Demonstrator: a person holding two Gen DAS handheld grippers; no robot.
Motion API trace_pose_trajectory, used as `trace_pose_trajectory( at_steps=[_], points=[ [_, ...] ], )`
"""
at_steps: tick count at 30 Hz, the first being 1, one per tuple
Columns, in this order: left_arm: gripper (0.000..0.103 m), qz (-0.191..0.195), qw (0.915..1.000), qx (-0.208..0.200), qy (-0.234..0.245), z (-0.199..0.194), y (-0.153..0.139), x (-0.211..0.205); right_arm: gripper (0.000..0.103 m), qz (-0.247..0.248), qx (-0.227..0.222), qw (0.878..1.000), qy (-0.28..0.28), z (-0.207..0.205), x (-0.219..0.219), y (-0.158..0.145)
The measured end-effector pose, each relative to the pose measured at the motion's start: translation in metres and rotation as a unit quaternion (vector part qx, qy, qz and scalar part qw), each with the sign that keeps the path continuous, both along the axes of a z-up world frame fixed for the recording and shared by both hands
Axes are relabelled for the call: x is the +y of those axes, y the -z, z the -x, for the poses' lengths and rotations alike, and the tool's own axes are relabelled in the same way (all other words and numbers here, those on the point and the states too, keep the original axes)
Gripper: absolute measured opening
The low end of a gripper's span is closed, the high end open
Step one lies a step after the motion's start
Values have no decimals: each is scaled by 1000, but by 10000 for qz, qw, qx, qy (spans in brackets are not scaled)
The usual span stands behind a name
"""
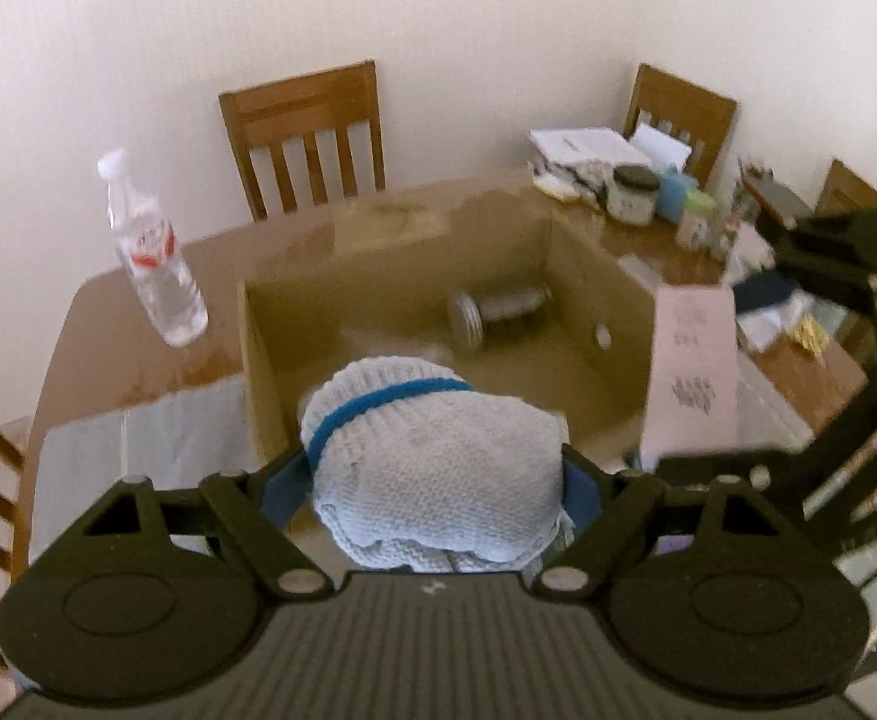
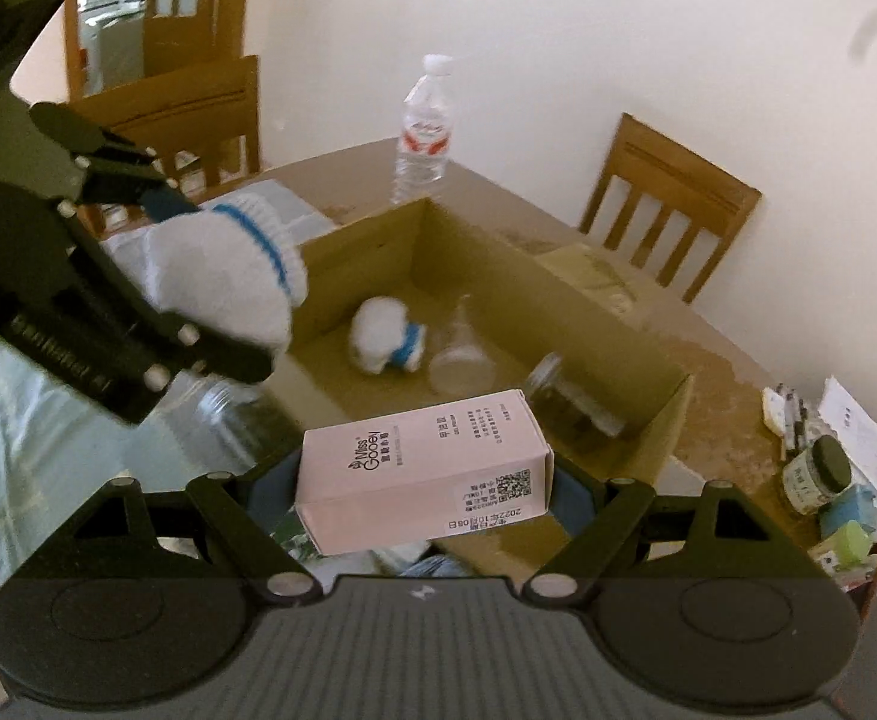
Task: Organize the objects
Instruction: 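Drop the sock into the box with the left gripper while the right releases the pink box there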
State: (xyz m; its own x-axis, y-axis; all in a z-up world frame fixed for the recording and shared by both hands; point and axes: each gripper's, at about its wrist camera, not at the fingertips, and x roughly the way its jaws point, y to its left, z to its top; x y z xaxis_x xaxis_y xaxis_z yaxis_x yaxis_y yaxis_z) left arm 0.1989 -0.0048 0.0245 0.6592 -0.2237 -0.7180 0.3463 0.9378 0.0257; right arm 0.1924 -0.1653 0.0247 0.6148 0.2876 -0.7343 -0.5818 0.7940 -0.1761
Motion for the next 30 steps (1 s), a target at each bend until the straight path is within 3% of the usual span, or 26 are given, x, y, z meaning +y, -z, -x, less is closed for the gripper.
trace_pose_trajectory(
  at_steps=[4, 9, 19, 28, 30],
  points=[
    [85, 71, 9999, -78, -49, -23, -4, -3, 88, -3, -36, 9998, 172, -12, -5, -3],
    [97, 80, 9997, -163, -164, -33, 1, -3, 88, -33, 0, 9994, 332, -24, -10, 0],
    [98, 172, 9993, 169, -298, -30, 17, 9, 88, -3, 172, 9990, 421, -44, -10, 11],
    [99, 182, 9990, 217, -344, -21, 20, 18, 88, 97, 196, 9982, 551, -75, -12, 15],
    [99, 192, 9989, 230, -357, -19, 21, 18, 92, 109, 172, 9978, 634, -84, -15, 16]
  ],
)
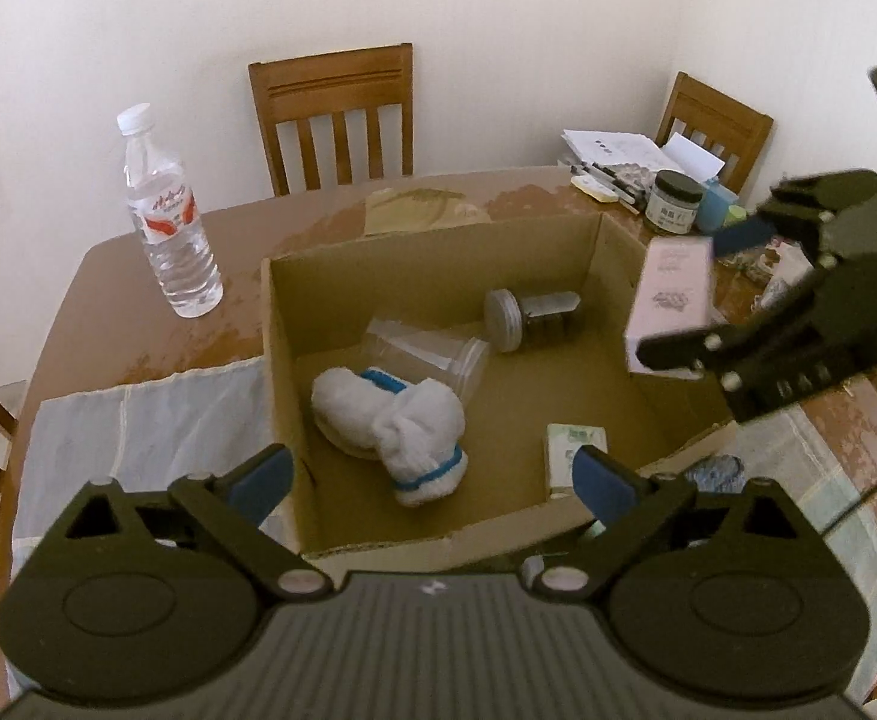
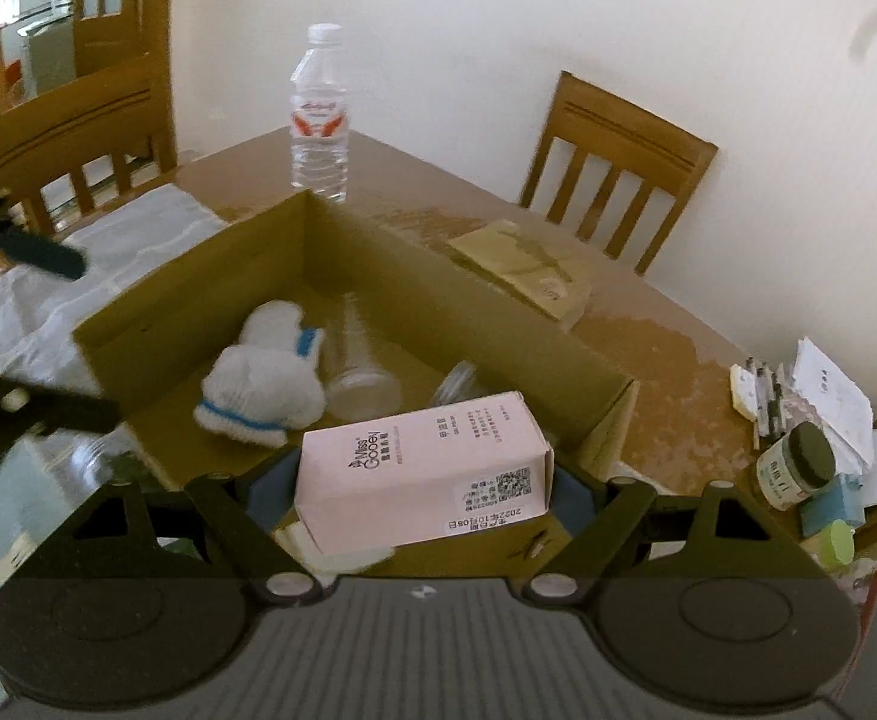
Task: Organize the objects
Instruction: 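Drop the sock into the box with the left gripper while the right releases the pink box there, then withdraw both open grippers from the box toward the remaining items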
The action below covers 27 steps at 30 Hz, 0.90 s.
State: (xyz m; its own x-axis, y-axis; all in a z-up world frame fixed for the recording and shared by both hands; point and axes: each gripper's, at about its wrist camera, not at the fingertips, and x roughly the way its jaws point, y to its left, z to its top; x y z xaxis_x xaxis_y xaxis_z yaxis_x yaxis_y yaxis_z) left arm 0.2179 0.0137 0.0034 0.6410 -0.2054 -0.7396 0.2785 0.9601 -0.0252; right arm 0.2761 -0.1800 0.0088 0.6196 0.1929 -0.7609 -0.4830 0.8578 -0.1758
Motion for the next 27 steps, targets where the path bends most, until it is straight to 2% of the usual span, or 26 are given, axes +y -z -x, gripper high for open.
trace_pose_trajectory(
  at_steps=[2, 8, 17, 23, 25, 27],
  points=[
    [99, -4, 10000, 25, -18, 1, 2, 0, 103, 67, -34, 9999, 145, -6, -2, 2],
    [99, -58, 9999, 93, 23, 7, 3, -1, 103, 12, 97, 9995, 305, -7, -7, 6],
    [101, -66, 9998, 200, 45, 24, 0, -8, 103, -10, 37, 9992, 391, 20, -10, -6],
    [101, -71, 9994, 292, 148, 47, 19, -15, 103, -135, -77, 9982, 579, 56, -15, 4],
    [102, 41, 9990, 323, 320, 58, 25, -17, 103, -230, 181, 9966, 767, 68, -18, 12],
    [102, -150, 9986, 364, 341, 66, 33, -22, 103, -318, 223, 9958, 832, 82, -20, 20]
  ],
)
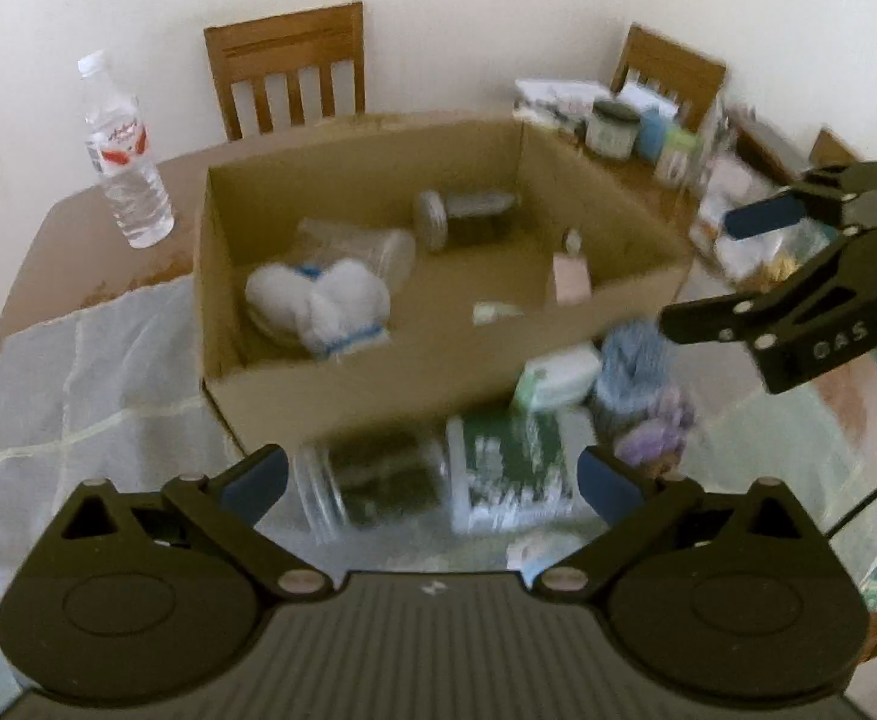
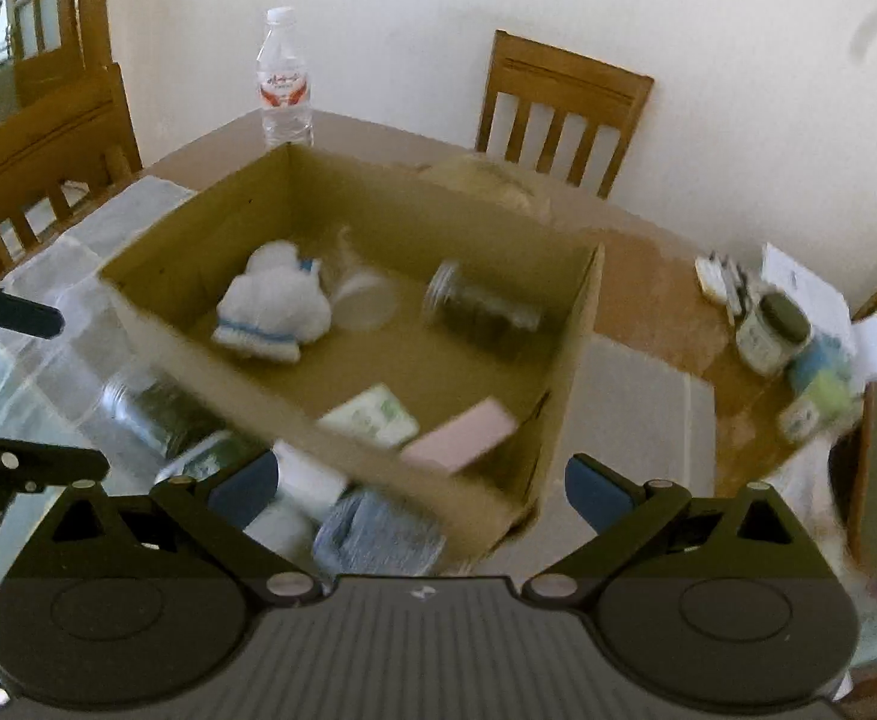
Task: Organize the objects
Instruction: 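Withdraw both open grippers from the box toward the remaining items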
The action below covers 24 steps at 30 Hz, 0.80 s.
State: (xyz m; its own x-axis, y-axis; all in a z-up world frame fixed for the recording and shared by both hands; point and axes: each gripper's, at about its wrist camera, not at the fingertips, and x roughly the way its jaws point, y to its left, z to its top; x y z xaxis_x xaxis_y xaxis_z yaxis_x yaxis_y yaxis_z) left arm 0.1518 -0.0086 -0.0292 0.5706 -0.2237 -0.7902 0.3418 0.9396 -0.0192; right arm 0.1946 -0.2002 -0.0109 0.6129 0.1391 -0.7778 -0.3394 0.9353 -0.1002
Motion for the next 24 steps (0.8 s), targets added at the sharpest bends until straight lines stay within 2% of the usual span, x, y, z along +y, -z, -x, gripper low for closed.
trace_pose_trajectory(
  at_steps=[8, 17, 24],
  points=[
    [102, -132, 9998, 123, -26, 20, 20, -3, 103, -272, 399, 9975, 518, 40, -10, 27],
    [102, -150, 9995, 232, -153, 24, 33, -2, 103, -211, 757, 9945, 686, 83, -17, 55],
    [102, 9, 9989, 432, -165, 25, 43, -6, 103, -100, 1184, 9908, 652, 109, -20, 82]
  ],
)
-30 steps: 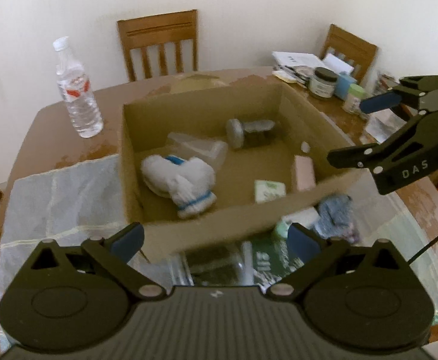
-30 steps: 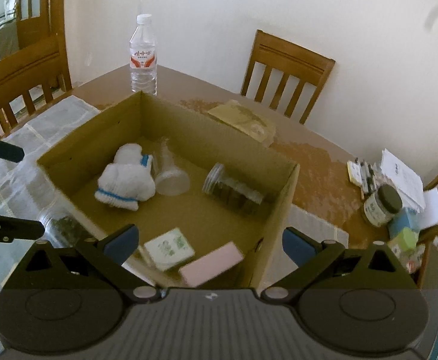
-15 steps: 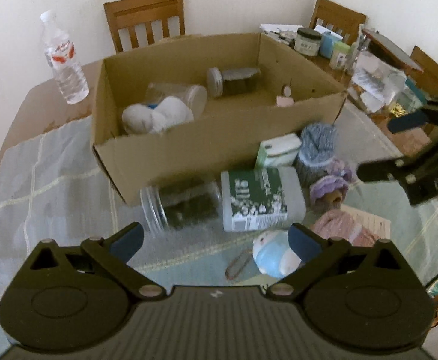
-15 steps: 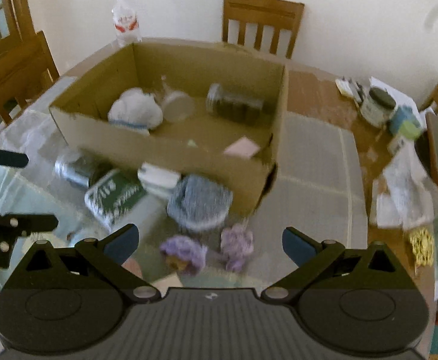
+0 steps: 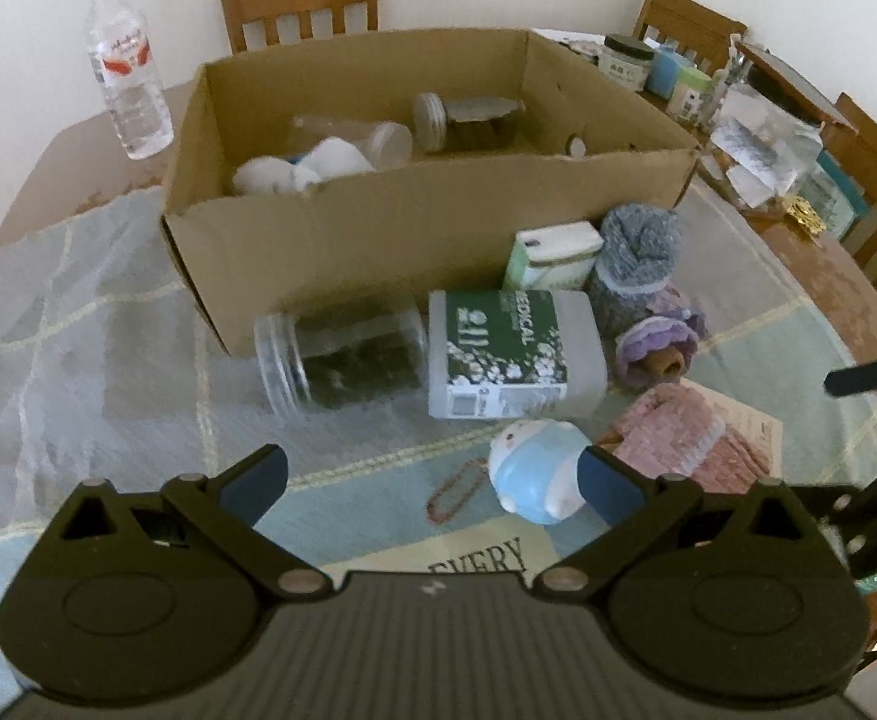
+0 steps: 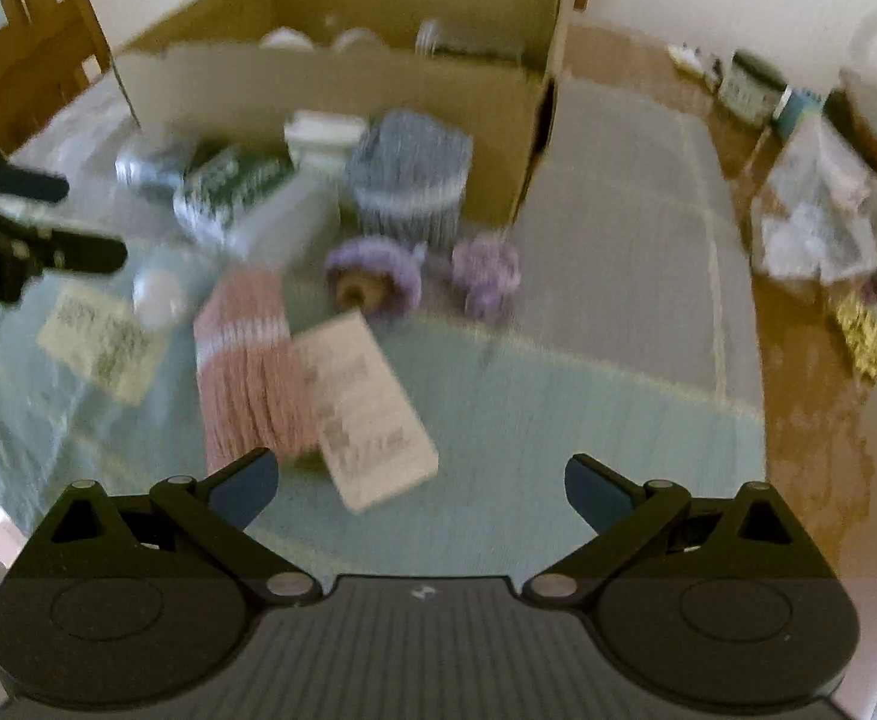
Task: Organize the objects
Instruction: 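Withdraw both open grippers from the box toward the remaining items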
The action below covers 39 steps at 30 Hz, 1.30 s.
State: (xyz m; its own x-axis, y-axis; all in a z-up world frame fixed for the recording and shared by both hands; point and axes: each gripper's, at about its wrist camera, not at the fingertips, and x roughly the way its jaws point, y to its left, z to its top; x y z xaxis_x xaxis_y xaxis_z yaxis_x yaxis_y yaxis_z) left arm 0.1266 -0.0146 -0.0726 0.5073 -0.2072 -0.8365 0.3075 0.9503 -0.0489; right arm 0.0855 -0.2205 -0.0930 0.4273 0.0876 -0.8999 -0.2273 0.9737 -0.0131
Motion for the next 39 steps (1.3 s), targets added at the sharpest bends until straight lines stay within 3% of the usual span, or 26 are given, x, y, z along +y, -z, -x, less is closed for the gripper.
trace_pose_trajectory(
  at_steps=[10, 18, 28, 34, 39],
  points=[
    [102, -136, 9997, 132, 181, 0, 10, -15, 103, 6, 183, 9995, 247, -5, -6, 28],
    [102, -151, 9993, 181, 278, -9, 19, -25, 103, 177, 140, 9969, 749, -17, -30, 30],
    [102, -37, 9994, 264, 229, -21, 33, -24, 103, 418, 104, 9957, 817, -16, -35, 18],
    [102, -379, 9985, 334, 209, -13, 39, -4, 103, 159, -11, 9961, 862, -21, -29, -5],
    [102, -439, 9982, 389, 88, -8, 41, 16, 103, -260, -61, 9955, 908, -38, -19, -14]
  ],
)
